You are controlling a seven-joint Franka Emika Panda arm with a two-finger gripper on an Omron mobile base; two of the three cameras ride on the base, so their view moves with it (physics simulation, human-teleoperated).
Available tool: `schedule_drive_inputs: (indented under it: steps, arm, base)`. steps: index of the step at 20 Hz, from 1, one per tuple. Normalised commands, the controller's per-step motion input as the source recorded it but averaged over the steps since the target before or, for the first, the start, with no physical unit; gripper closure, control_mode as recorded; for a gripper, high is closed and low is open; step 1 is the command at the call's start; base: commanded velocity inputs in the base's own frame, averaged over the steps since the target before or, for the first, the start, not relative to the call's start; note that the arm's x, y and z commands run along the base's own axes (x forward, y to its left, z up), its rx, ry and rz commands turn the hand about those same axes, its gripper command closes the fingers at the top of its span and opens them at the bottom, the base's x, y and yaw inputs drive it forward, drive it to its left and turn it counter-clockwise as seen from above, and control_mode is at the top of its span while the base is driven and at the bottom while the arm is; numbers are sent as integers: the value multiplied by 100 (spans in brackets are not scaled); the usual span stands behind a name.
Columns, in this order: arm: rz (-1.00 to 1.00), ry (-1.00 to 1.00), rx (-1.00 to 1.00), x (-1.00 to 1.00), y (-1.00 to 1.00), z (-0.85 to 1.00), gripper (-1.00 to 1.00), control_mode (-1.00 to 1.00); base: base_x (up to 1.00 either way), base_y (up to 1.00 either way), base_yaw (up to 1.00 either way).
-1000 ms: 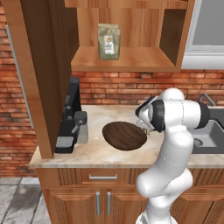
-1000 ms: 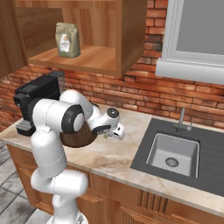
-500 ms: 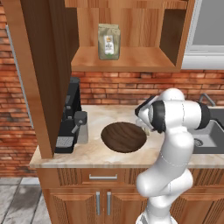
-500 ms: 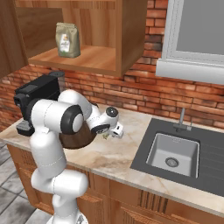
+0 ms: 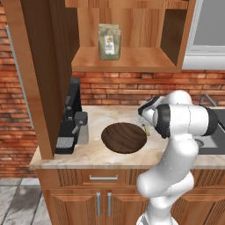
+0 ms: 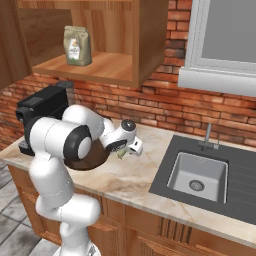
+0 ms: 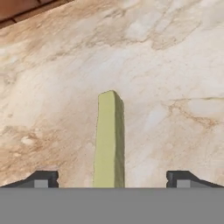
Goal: Pick the egg and butter from the fridge and place them by the bowl for mixing.
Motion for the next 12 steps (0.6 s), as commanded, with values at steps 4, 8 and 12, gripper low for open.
schedule_drive_inputs:
  steps: [4,8,12]
  arm:
    - [-8,-5,-2,-47,2,26,-100,-100]
    - [-3,10,-5,-17,6,42,-100,-100]
    - [0,14,-2,-20,0,49,-100,-100]
  base:
    - [0,0,0]
    - [0,0,0]
    - [0,0,0]
